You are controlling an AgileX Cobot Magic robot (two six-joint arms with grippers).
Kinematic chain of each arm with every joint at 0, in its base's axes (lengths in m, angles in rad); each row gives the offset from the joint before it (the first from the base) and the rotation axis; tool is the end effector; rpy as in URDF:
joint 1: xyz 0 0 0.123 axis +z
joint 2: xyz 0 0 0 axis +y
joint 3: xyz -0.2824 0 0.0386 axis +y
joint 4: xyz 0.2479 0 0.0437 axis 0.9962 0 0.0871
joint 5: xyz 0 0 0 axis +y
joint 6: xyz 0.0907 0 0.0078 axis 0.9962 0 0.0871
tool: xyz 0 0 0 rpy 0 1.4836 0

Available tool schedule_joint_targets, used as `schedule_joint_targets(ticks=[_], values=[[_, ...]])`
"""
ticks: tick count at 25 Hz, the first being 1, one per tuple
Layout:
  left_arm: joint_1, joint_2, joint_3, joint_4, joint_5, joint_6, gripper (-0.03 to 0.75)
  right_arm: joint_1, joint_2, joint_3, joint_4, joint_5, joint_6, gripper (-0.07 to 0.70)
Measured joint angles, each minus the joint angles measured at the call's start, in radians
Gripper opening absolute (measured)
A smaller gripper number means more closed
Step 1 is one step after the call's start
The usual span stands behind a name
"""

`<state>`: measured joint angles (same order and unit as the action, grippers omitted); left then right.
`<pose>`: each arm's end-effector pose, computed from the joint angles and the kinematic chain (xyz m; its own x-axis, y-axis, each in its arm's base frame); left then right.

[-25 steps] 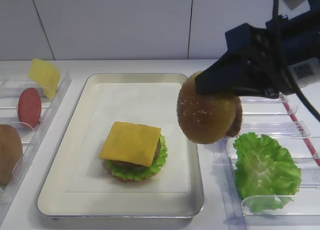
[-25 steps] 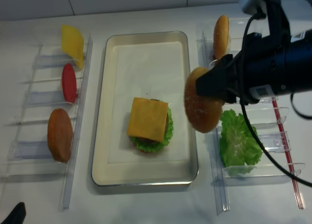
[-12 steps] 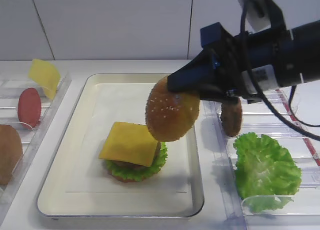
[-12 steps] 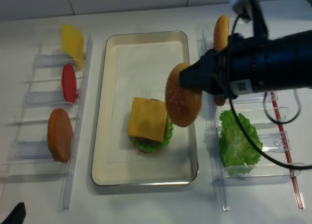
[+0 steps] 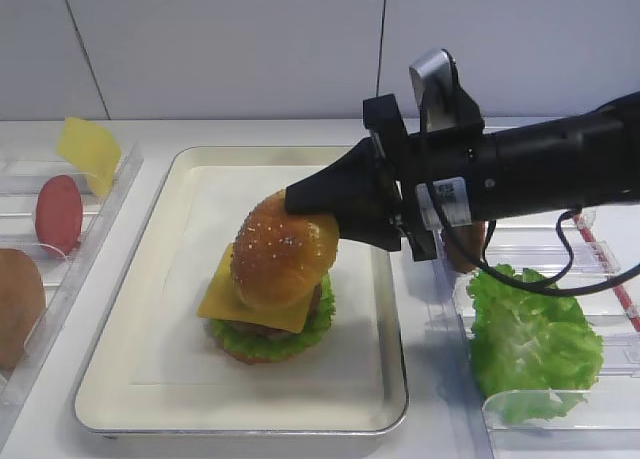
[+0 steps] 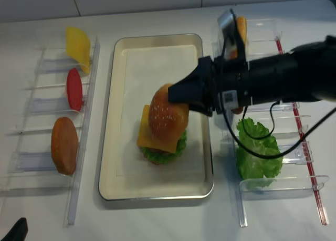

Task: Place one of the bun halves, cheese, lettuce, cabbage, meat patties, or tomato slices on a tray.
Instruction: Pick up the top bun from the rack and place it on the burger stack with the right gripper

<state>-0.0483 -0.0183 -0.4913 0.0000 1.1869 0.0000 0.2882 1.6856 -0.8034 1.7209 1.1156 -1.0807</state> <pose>-0.0124 0.0006 0.2647 -0.5558 0.0269 -0.8309 0.0483 0.9988 0.0000 0.2633 0.1624 0.2156 -0.9554 0.0678 -0.2874 -0.2628 0.2487 0.9322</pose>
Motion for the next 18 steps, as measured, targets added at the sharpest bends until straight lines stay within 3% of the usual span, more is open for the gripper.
schedule_joint_targets(ticks=[13, 18], values=[[0.002, 0.000, 0.000, 0.000, 0.000, 0.000, 0.433, 0.005, 0.106, -0.059, 0.012, 0.015, -0.014, 0.263], [0.002, 0.000, 0.000, 0.000, 0.000, 0.000, 0.433, 0.051, 0.126, -0.088, 0.014, 0.003, -0.014, 0.263]])
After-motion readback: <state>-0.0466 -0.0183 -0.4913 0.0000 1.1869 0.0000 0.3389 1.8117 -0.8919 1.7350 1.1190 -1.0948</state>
